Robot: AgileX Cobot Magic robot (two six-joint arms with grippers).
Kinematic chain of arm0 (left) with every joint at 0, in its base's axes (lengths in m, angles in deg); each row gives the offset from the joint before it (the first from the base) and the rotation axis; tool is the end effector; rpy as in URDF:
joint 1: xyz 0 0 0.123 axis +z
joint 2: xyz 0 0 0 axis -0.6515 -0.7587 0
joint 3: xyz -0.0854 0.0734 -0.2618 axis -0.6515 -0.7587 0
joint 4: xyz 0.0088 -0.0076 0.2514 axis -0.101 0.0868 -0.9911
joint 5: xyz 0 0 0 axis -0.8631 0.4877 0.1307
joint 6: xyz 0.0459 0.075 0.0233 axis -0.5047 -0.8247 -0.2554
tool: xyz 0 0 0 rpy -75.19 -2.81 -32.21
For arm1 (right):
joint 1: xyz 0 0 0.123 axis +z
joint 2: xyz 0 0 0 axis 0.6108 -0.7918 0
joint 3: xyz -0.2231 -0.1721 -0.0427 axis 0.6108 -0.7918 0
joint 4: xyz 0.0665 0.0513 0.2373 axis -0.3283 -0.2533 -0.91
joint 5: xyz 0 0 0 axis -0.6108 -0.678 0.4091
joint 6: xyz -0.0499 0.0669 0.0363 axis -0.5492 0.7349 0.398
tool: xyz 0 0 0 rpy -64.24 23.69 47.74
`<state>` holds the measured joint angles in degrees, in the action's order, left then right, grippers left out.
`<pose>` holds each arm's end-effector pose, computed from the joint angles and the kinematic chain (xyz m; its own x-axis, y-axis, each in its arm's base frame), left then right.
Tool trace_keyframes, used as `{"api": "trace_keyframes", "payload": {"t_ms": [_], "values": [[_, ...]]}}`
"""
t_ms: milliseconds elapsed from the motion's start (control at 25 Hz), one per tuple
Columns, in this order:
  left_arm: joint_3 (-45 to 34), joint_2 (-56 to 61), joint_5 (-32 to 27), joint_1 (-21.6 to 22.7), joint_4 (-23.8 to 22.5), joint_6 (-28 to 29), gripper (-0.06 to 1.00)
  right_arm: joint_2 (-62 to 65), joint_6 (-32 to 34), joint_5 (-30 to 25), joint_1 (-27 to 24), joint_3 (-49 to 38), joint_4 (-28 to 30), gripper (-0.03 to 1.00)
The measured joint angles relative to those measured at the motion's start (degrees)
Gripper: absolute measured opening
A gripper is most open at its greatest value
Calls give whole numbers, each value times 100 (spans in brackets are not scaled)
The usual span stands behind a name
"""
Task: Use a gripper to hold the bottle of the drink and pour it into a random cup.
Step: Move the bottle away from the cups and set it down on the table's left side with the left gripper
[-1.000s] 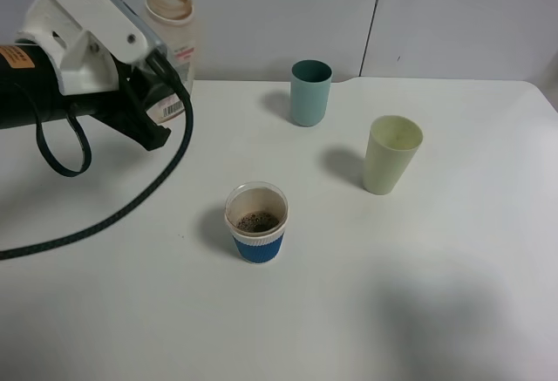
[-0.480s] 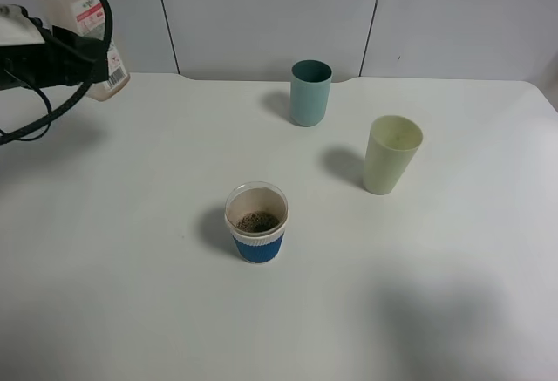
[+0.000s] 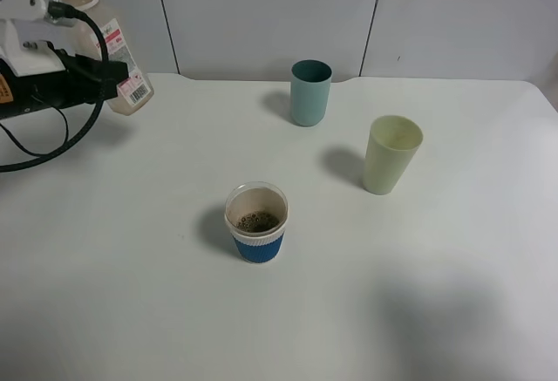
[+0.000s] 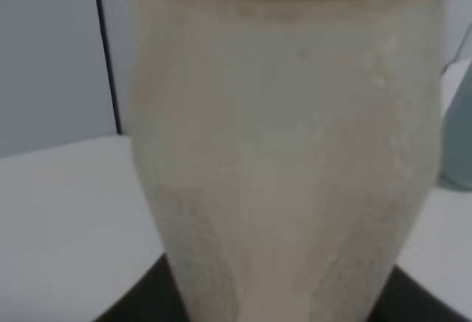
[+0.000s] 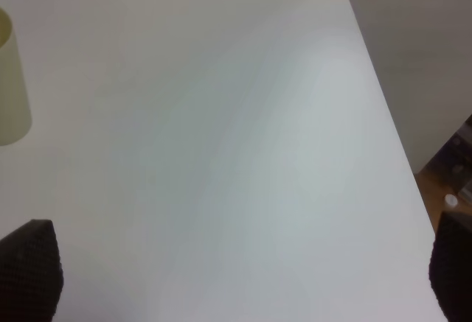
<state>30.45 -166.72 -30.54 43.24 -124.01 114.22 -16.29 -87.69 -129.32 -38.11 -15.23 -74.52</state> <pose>0.2912 -0.0332 0.1901 -0.3046 -0.0142 -0.9524 0.4459 0.8815 -0.1557 -0.0060 -0.0083 0.2785 -0.4525 -0.0164 -0.8916 0.0813 0.9949 -0.0595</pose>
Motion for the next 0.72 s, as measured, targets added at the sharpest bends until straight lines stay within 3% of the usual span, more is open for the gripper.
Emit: {"api": "trace_keyframes", "payload": {"t_ms": [360,480,720], "values": [[8,-925,895,154,-1037,-1531,30,0,0,0,0,0,0,99],[13,-1223,1049,154,-1282,-1657,30,0,0,0,0,0,0,99],[19,-1732,1274,154,-1344,-1690,30,0,0,0,0,0,0,99]]}}
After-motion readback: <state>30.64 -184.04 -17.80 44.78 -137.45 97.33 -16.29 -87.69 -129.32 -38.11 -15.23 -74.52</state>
